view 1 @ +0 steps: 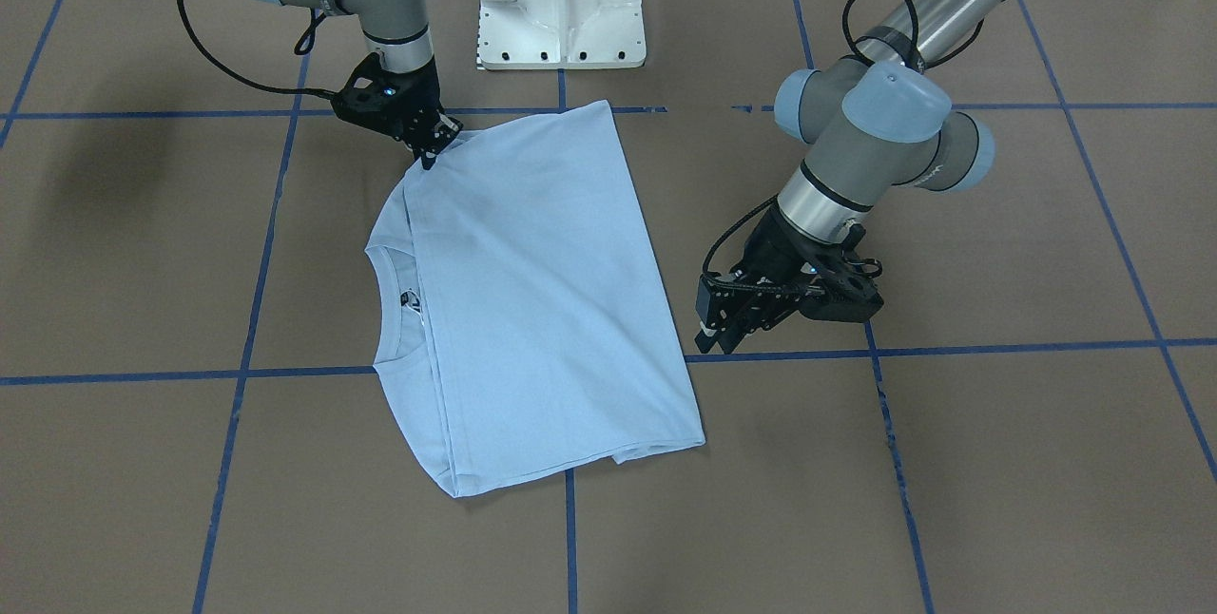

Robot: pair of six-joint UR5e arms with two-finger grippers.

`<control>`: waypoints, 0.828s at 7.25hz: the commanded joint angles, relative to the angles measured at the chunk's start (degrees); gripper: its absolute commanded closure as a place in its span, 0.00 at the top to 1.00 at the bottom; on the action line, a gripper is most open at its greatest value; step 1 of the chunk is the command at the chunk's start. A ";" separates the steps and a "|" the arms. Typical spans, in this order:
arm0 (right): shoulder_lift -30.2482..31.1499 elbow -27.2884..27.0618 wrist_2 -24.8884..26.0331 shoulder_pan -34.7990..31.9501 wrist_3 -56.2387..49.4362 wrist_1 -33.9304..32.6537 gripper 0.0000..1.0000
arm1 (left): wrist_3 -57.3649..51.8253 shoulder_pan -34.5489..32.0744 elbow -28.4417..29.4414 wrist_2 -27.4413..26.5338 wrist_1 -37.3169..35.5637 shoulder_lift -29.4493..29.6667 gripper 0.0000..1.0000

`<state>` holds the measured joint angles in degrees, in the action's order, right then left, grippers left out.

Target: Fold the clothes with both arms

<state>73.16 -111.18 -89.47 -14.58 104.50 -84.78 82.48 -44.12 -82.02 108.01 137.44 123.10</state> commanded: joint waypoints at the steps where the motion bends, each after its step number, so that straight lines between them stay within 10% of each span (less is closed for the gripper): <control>1: -1.00 -1.05 -0.09 0.16 0.09 -0.47 0.00 | 1.79 0.17 -4.34 0.27 -0.06 -2.92 0.39; 6: -1.01 -3.34 0.43 4.20 6.06 -0.65 0.00 | 18.04 12.36 -23.41 -1.91 -8.28 -13.48 0.50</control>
<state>72.11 -114.01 -89.17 -11.12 109.12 -85.36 96.71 -35.51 -100.74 107.40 133.54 111.61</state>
